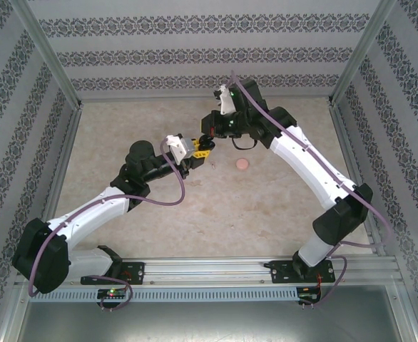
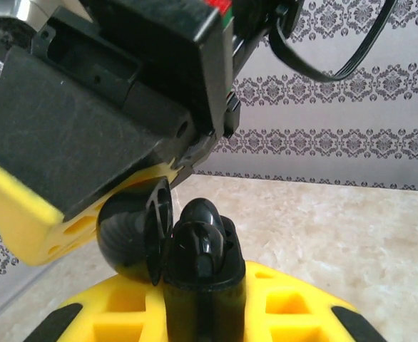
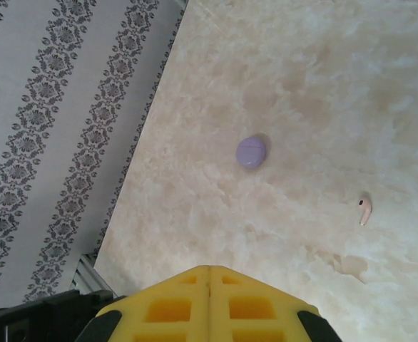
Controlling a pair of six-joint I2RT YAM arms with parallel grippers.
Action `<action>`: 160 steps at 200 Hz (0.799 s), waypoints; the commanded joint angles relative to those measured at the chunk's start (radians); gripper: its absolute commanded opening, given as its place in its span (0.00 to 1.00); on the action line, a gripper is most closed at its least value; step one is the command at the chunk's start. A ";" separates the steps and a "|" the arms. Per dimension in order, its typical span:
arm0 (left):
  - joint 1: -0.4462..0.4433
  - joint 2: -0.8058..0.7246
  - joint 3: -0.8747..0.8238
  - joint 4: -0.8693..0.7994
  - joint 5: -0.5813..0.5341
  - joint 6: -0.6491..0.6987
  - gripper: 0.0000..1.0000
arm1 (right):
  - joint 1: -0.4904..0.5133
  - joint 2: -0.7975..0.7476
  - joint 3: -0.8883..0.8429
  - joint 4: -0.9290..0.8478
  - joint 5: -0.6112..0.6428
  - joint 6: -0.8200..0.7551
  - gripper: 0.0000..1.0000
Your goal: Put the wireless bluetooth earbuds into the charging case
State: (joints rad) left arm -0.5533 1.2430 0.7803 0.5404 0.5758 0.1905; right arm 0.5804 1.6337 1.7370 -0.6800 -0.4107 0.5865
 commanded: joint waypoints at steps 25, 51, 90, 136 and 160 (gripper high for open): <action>-0.012 0.031 0.056 0.007 -0.039 -0.028 0.00 | 0.029 -0.202 -0.170 -0.017 -0.011 0.014 0.00; -0.012 0.039 0.057 -0.001 -0.059 -0.085 0.00 | -0.016 -0.294 -0.261 0.044 0.072 0.077 0.01; -0.010 0.045 0.024 -0.144 -0.194 -0.330 0.00 | -0.112 -0.446 -0.446 0.140 0.250 0.151 0.18; 0.005 0.032 -0.148 -0.292 -0.355 -0.562 0.00 | -0.111 -0.462 -0.613 0.146 0.278 0.120 0.39; 0.052 0.028 -0.192 -0.396 -0.370 -0.625 0.00 | -0.096 -0.450 -0.678 0.144 0.327 0.100 0.49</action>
State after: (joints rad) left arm -0.5461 1.2823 0.6228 0.2844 0.2768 -0.2958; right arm 0.4637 1.1751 1.1095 -0.5522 -0.1570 0.7074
